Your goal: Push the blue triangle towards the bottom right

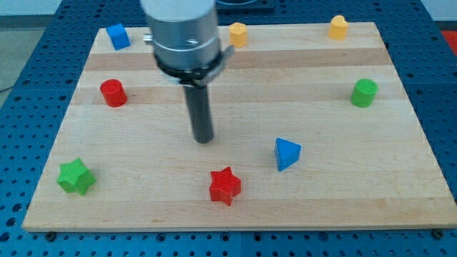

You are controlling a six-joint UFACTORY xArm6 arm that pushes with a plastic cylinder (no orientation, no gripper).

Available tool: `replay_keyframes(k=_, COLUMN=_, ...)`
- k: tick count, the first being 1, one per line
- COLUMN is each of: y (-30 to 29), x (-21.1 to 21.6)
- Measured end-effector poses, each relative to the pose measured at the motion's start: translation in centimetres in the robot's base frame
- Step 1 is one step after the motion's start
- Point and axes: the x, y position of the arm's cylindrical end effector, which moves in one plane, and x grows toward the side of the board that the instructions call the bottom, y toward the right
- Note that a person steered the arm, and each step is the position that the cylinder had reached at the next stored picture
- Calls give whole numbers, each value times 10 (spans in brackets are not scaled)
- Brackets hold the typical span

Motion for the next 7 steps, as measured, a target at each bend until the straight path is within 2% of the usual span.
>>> replay_keyframes(k=2, y=124, x=8)
replay_keyframes(k=3, y=116, x=7)
replay_keyframes(k=4, y=79, x=-1)
replay_keyframes(k=5, y=62, x=20)
replay_keyframes(k=6, y=68, x=54)
replay_keyframes(k=7, y=117, x=58)
